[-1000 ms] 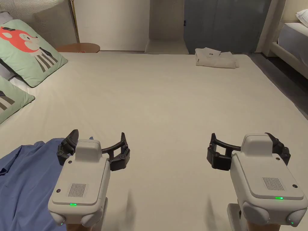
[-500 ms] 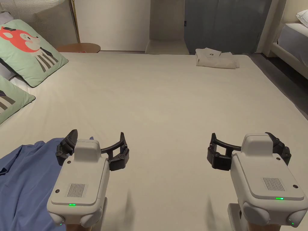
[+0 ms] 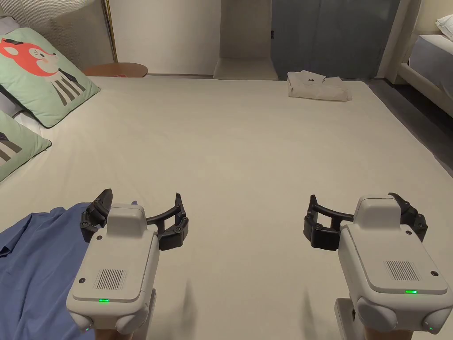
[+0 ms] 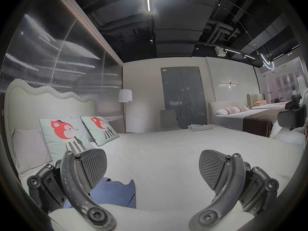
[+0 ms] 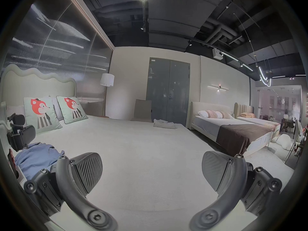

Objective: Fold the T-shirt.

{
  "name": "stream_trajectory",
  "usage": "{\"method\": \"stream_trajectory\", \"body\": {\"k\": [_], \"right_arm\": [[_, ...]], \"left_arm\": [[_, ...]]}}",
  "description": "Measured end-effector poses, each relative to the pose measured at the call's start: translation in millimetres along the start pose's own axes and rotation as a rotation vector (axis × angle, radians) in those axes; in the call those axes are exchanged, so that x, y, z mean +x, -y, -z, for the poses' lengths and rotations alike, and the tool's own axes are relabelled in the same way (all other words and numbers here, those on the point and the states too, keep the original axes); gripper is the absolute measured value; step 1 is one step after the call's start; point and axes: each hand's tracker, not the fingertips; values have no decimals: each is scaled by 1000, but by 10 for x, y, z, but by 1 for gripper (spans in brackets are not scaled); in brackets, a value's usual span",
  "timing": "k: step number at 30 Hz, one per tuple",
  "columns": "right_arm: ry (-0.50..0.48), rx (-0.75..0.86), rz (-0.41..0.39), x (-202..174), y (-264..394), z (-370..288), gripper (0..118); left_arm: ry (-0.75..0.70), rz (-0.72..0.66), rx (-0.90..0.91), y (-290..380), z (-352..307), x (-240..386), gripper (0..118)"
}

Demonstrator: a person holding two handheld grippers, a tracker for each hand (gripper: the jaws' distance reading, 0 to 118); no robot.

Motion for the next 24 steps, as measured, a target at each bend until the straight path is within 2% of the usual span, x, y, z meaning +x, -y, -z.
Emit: {"method": "stream_trajectory", "body": {"k": [24], "right_arm": [[0,3,-4,5,-15,-10,118]], "left_arm": [[2,4,6,-15,8,-25,110]]}}
